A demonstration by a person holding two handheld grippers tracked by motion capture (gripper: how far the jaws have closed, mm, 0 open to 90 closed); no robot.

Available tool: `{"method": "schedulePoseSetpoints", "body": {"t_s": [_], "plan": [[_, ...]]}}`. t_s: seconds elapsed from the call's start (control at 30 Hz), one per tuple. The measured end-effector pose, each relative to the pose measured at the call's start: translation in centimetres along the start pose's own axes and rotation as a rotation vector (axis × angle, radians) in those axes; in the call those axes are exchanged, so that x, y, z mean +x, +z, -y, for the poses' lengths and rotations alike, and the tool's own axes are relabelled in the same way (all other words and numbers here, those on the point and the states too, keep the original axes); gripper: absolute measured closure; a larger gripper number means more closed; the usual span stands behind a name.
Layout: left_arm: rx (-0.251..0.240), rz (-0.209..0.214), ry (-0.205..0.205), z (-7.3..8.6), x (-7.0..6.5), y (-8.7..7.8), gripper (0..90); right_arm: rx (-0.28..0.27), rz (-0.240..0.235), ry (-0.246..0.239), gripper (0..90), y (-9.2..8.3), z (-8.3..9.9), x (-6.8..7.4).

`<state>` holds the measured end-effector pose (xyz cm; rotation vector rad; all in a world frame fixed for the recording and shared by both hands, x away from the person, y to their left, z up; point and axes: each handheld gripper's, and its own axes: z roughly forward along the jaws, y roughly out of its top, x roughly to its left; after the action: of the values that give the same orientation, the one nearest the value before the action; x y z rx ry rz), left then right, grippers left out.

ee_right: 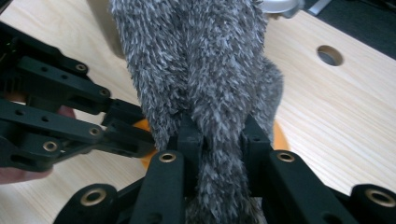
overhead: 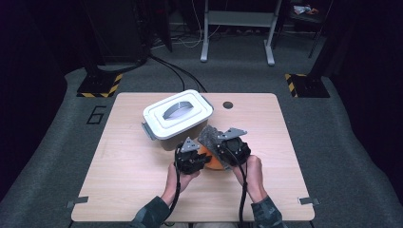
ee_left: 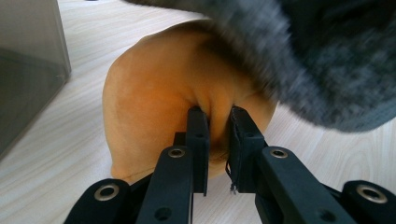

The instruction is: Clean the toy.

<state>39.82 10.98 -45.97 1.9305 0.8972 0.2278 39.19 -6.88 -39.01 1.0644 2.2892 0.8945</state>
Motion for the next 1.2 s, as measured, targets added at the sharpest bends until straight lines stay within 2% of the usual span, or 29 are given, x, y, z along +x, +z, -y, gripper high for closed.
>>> {"method": "schedulePoseSetpoints", "body": {"t_s": [0.07,0.1,0.27,0.3,0.4,0.47,0.67,0.93,0.97,1.03,1.2], "plan": [[-0.003,0.003,-0.002,0.0,0.0,0.0,80.0,0.031,-0.003,-0.006,74.8,0.5,0.0,0.3],[-0.003,0.003,-0.002,0.0,0.0,0.1,80.0,0.028,0.003,-0.027,74.8,0.9,0.1,0.3],[0.003,0.004,0.013,0.0,0.1,0.1,79.9,0.039,0.017,0.001,74.7,1.1,0.4,-0.1],[0.002,0.007,0.001,0.1,0.0,0.1,79.8,0.029,0.021,-0.008,74.7,1.2,0.5,-0.4],[0.002,0.004,0.002,0.1,0.1,0.1,79.8,0.043,0.033,0.027,74.7,1.1,0.9,-0.9],[-0.001,0.006,-0.012,0.1,0.0,0.1,79.7,0.047,0.042,0.041,74.6,1.1,1.1,-1.4],[0.003,0.010,-0.015,0.1,0.2,0.0,79.5,0.074,0.079,0.111,74.4,1.4,2.5,-3.5],[0.000,0.012,-0.022,0.2,0.3,0.1,79.4,0.131,0.102,0.195,74.5,3.2,4.9,-6.3],[0.003,0.007,-0.012,0.2,0.4,0.0,79.4,0.142,0.105,0.202,74.4,3.6,5.3,-6.7],[0.003,0.010,-0.024,0.2,0.3,0.0,79.4,0.160,0.105,0.215,74.4,4.3,5.9,-7.1],[0.004,0.009,-0.013,0.2,0.5,0.0,79.4,0.216,0.096,0.239,74.2,5.8,6.9,-7.6]]}}
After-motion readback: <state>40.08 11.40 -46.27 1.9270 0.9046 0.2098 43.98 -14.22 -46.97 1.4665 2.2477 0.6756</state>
